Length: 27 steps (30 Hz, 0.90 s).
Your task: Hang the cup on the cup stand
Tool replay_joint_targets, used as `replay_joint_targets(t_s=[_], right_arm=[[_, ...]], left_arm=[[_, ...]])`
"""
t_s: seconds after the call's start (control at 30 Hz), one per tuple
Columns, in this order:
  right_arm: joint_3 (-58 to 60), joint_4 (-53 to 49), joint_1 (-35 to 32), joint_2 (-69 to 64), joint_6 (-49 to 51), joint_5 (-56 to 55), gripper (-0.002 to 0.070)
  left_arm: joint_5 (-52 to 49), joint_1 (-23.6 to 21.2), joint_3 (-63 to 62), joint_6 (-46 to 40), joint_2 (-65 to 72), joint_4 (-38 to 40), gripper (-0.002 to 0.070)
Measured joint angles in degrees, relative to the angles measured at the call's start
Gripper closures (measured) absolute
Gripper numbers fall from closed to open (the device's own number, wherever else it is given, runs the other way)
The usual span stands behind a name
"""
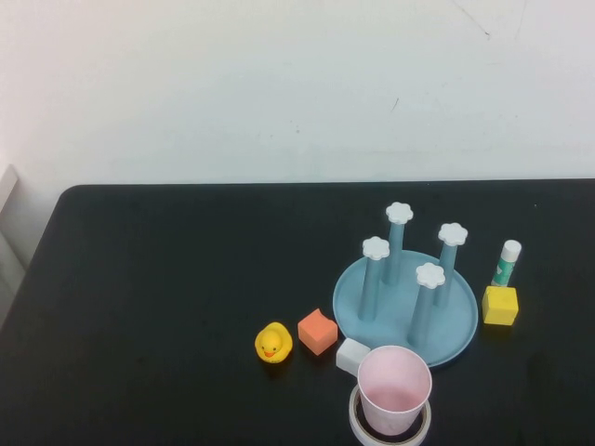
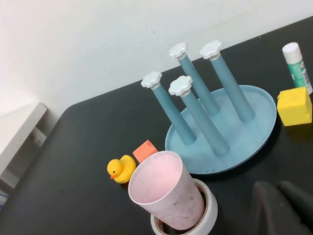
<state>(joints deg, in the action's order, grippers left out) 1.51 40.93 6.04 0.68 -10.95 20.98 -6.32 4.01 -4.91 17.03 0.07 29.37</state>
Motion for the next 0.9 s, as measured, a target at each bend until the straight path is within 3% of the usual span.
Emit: replay_joint_targets(t_s=[0.13, 0.37, 0.47, 0.63, 0.77, 0.9], right_arm=[[0.00, 0.47, 0.00, 0.00, -1.02, 0.00, 0.0678], [0.00, 3.36, 0.00, 0.00, -5.43, 0.09, 0.0678], [0.00, 3.73, 0.00, 0.00, -6.24, 0.09, 0.0678], [0.00, 4.10, 0.00, 0.00, -6.69, 0.09, 0.0678], [0.00, 4.23, 0.00, 0.00, -6.69, 0.23, 0.0678], [0.00, 4.35, 0.00, 0.00, -6.92, 0.55, 0.0678]], left_arm=[[-16.96, 0.00, -11.28, -8.26, 7.88, -6.83, 0.0676], [-39.70, 0.00, -29.83, -35.01, 28.73, -1.51, 0.0676], [-45.68, 0.00, -36.00, -44.39, 38.22, 1.21, 0.0676], [-51.04, 0.61, -43.79, -51.64, 52.83, 1.53, 0.0676], [-50.95, 5.80, -48.35, -52.53, 61.02, -2.31, 0.0676], [-48.20, 16.06, -51.24, -48.66, 67.44, -9.54, 0.0676]])
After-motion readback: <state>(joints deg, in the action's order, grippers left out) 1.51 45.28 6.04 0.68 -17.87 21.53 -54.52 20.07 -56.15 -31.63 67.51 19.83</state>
